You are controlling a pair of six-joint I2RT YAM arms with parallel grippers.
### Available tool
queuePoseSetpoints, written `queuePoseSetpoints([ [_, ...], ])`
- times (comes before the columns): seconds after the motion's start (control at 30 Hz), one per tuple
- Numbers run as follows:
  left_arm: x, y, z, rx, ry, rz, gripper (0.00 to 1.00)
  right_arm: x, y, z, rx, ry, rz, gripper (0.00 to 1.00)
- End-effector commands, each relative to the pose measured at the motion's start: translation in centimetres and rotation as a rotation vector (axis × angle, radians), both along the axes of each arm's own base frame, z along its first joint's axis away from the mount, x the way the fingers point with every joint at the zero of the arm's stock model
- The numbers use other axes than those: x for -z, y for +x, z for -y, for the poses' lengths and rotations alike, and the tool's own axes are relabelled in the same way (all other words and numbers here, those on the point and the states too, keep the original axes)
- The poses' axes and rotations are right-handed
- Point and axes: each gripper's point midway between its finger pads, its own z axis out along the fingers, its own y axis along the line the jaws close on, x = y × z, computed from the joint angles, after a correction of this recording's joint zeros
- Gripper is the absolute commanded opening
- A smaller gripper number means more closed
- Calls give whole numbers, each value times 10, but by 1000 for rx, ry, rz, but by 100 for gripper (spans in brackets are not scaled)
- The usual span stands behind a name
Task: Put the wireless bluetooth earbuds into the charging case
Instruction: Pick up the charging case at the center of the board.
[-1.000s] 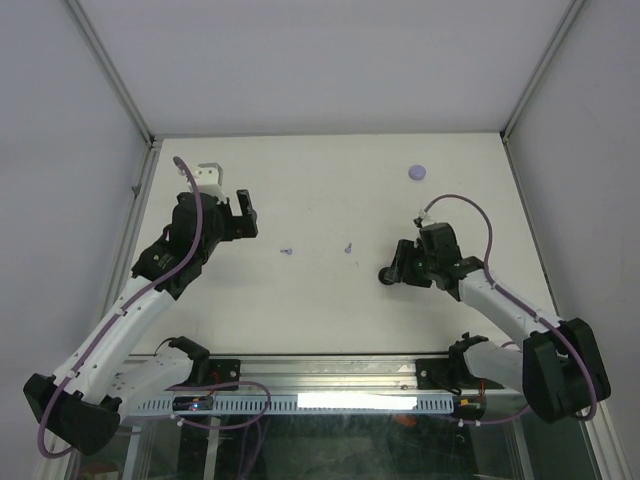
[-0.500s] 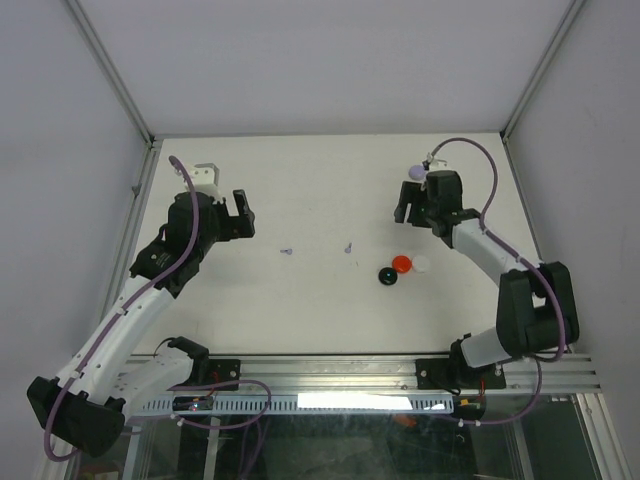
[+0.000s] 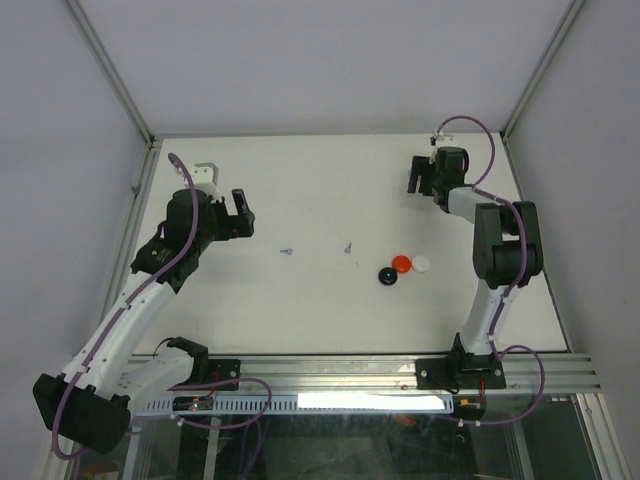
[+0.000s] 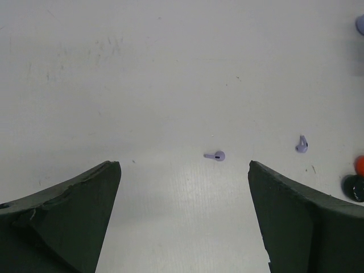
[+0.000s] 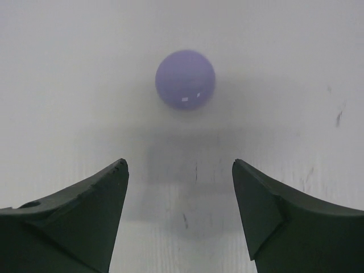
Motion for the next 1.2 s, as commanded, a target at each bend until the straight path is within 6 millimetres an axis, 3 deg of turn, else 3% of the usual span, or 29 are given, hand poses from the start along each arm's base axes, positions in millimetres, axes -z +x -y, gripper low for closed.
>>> queuePoseSetpoints([
  [0.0,-5,10,3,28,-11,29,99,-37,56,3,-88,-108,181,76],
  [0.23,5,17,0,34,-26,-5,99,0,82,2,-191,-159,121,71],
  [0.43,9,19,-1,38,-37,-20,99,12,93,3,-224,-158,84,68],
  [0.73,10,20,1,56,-45,-24,98,26,90,1,-238,-136,5,60],
  [0.87,9,19,2,66,-53,-21,97,10,80,-7,-272,-122,31,53],
  [0.97,6,18,6,87,-67,-17,96,-15,67,-20,-316,-98,70,46],
  [1.17,1,14,19,157,-112,-14,92,-54,16,-78,-517,-45,134,42],
])
